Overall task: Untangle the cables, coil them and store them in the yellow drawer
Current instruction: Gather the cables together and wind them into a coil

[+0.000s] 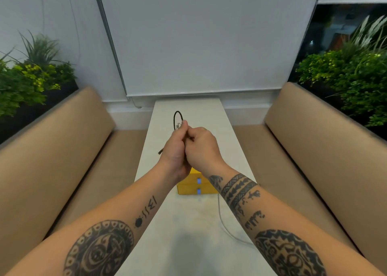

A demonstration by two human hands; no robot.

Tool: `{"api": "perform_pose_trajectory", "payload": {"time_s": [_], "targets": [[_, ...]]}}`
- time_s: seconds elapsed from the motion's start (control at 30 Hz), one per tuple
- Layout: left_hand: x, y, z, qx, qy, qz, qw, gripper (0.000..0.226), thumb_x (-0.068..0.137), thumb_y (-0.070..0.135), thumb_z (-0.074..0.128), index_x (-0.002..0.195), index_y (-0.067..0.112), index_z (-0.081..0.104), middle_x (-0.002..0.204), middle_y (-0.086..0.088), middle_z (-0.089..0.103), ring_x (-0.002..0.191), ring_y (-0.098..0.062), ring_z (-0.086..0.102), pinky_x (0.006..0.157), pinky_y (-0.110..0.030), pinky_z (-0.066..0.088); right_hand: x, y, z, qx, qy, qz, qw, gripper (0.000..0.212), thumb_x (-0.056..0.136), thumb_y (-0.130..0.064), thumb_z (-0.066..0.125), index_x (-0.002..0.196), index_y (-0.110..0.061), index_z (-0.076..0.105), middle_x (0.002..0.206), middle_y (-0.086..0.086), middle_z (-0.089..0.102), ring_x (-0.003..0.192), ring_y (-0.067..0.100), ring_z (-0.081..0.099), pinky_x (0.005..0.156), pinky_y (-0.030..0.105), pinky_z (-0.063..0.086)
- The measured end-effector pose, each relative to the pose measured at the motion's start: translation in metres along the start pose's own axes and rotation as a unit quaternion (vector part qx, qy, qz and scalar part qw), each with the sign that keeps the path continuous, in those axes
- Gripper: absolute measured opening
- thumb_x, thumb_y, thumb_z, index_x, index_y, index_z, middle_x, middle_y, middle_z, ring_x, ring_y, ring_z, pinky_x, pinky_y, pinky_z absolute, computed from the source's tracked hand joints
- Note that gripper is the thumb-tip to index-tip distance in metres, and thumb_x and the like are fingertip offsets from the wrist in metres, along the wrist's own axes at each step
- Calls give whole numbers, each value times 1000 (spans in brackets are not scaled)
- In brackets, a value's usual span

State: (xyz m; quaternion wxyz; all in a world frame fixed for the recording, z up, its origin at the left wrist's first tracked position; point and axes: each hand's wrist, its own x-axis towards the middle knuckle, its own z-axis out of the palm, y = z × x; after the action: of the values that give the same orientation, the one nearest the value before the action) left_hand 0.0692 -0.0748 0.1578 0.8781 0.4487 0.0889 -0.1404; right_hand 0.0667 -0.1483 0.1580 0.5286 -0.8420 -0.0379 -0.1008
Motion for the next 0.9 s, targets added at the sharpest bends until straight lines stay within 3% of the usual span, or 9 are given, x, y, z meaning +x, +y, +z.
{"api": "perform_pose_trajectory", "payload": {"time_s": [0.1, 0.17, 0.23, 0.3, 0.47, 0.57, 0.63, 0.77, 0.9], "targets": [[3, -1, -6, -5, 14, 19, 1000, 31, 103, 44, 46, 99, 22, 67, 81, 10, 77, 85, -6, 72, 74, -25, 49, 0, 3, 2, 48, -51, 16, 997, 30, 103, -16, 49, 122, -20, 71, 93, -17, 65, 101, 10, 63, 92, 27, 52], [4, -2, -9, 15, 23, 30, 999, 37, 103, 49, 43, 106, 20, 67, 91, 5, 78, 81, -7, 74, 69, -28, 51, 2, 5, 4, 77, -50, 40, 995, 28, 98, -19, 55, 119, -25, 73, 105, -8, 74, 106, 11, 68, 97, 36, 55], [4, -3, -10, 39, 23, 26, 999, 53, 102, 56, 39, 116, 13, 67, 110, -6, 76, 95, -16, 74, 71, -31, 56, 5, 7, 5, 98, -4, 65, 993, 23, 89, -29, 66, 109, -28, 77, 96, -7, 78, 95, 10, 72, 91, 39, 59], [5, -5, -11, 49, 9, 27, 998, 61, 103, 57, 36, 113, 7, 69, 115, -12, 73, 102, -22, 72, 76, -34, 58, 7, 9, 4, 111, 49, 81, 989, 15, 81, -30, 75, 95, -26, 75, 81, -10, 77, 81, 7, 74, 82, 39, 61], [5, -4, -14, 11, -2, 44, 999, 45, 104, 47, 42, 107, 7, 62, 97, -13, 75, 91, -22, 75, 66, -29, 60, -2, 10, -1, 91, 77, 36, 992, 15, 77, -30, 83, 85, -26, 70, 72, -14, 74, 72, -3, 70, 76, 28, 60], [10, -2, -17, 19, 11, 58, 998, 37, 104, 46, 43, 91, 14, 56, 95, -16, 74, 88, -26, 73, 77, -35, 59, -7, 13, -4, 111, 66, 11, 992, 18, 75, -27, 85, 84, -28, 69, 76, -7, 74, 73, 2, 70, 73, 27, 60], [12, -1, -18, 30, 13, 67, 997, 36, 104, 45, 45, 86, 15, 56, 101, -21, 69, 95, -33, 70, 82, -41, 57, -5, 20, -7, 156, 72, 4, 985, 18, 79, -26, 83, 87, -24, 68, 79, 0, 74, 73, 11, 70, 72, 34, 61], [12, 1, -19, 51, -5, 107, 993, 35, 105, 35, 45, 81, 13, 55, 92, -19, 64, 91, -29, 65, 66, -36, 57, 0, 28, -8, 220, 95, 43, 970, 13, 89, -32, 70, 88, -19, 69, 84, 5, 76, 79, 23, 73, 75, 49, 61], [4, -2, -19, 186, -38, 145, 971, 39, 107, 29, 40, 87, 3, 60, 87, -15, 68, 92, -26, 70, 83, -39, 61, 13, 19, -11, 113, 123, 69, 984, 39, 79, -63, 62, 82, -25, 71, 90, 0, 72, 89, 20, 69, 85, 47, 57]]}}
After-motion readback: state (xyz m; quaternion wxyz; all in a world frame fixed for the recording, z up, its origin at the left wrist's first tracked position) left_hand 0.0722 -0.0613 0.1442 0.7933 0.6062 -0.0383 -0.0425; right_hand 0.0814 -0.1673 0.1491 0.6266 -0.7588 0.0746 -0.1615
